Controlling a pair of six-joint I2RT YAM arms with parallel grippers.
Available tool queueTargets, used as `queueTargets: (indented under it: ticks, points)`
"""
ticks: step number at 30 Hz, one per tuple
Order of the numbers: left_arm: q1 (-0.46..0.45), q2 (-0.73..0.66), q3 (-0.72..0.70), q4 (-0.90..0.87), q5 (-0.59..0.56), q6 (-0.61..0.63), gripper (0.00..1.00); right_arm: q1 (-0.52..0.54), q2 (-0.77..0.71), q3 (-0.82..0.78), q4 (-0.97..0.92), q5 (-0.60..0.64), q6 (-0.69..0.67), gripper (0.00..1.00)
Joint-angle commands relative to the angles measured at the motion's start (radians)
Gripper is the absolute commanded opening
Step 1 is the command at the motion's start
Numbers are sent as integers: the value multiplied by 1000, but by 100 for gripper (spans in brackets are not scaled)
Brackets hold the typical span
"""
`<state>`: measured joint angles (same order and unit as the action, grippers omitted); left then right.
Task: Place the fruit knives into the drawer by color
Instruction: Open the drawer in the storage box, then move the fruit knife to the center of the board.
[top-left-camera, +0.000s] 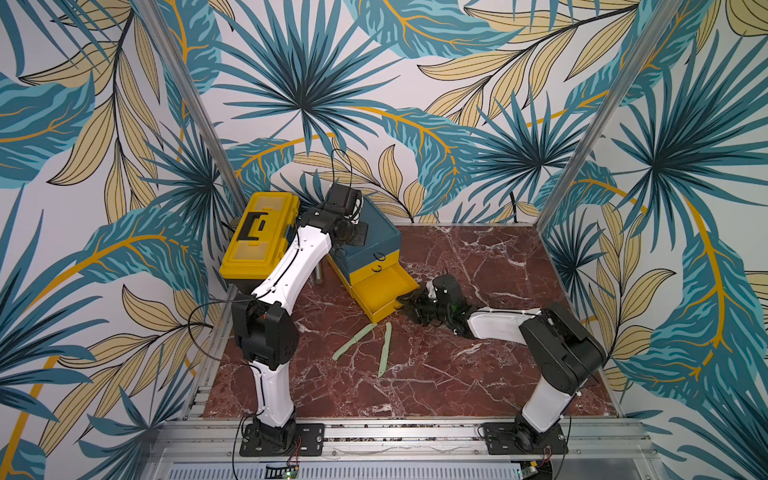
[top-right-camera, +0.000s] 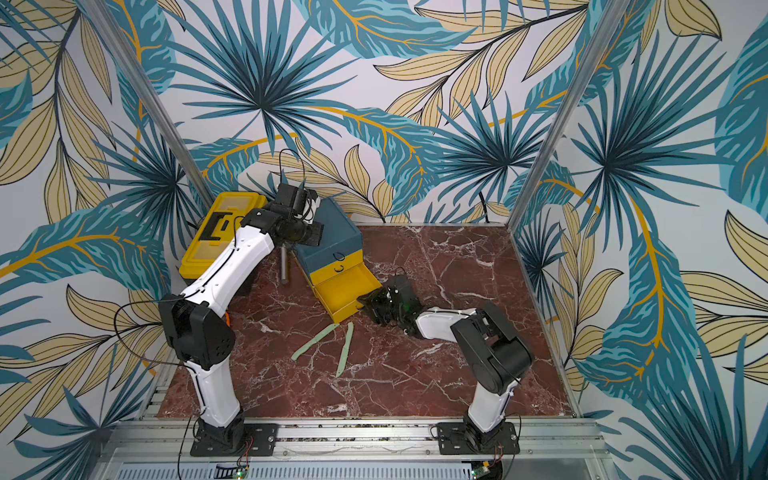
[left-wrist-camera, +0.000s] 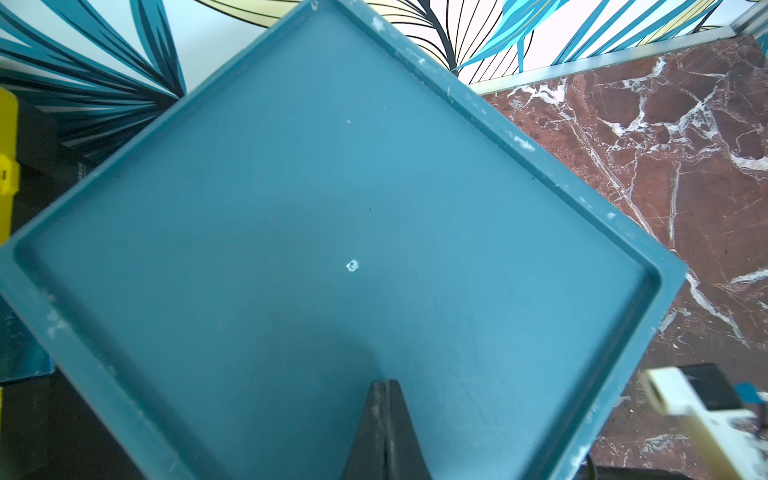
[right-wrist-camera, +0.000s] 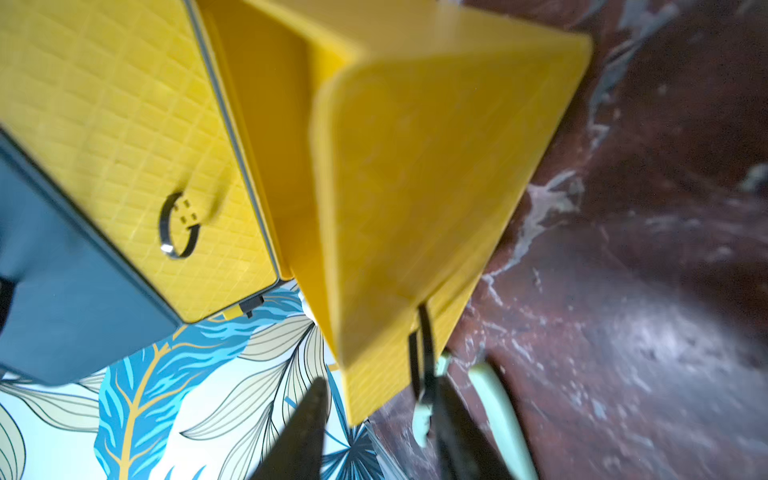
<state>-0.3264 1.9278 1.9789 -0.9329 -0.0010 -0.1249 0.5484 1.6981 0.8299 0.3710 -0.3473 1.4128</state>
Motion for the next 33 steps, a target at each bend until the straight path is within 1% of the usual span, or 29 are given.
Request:
queueTargets:
  ticks: [1, 2, 4, 5, 7, 8, 12, 13, 15, 17, 23, 25, 29, 33]
  points:
    - [9, 39, -35, -257, 13, -23, 16, -4, -109, 29, -246, 39, -125, 72]
    - [9, 31, -22, -261, 14, -31, 33, -4, -138, 35, -299, 43, -149, 73]
    - [10, 14, -2, -269, 18, -44, 58, 2, -174, 59, -411, 37, -207, 78]
    - [9, 3, 10, -275, 17, -52, 73, 8, -184, 75, -474, 36, -240, 78]
    - [9, -15, 35, -289, 14, -62, 94, 26, -197, 102, -576, 44, -303, 78]
    - [10, -29, 46, -299, 14, -65, 100, 39, -199, 116, -643, 52, -334, 78]
    - [9, -110, 37, -331, 27, -65, 100, 107, -178, 189, -822, 118, -428, 78]
    - [9, -143, 14, -338, 30, -65, 100, 128, -162, 216, -875, 142, -446, 78]
    - [8, -216, -50, -351, 36, -66, 100, 168, -135, 252, -923, 180, -472, 78]
    - [8, -318, -151, -348, 32, -75, 100, 210, -107, 285, -963, 223, -483, 78]
    - [7, -660, -473, -246, 51, -103, 100, 284, -39, 297, -950, 285, -458, 78]
    - [8, -757, -549, -257, 58, -130, 100, 293, -1, 315, -955, 294, -452, 77]
    - [4, -887, -681, -290, 116, -179, 100, 308, 66, 353, -954, 304, -450, 76]
    - [1, -997, -802, -292, 179, -253, 100, 331, 132, 404, -970, 331, -453, 76]
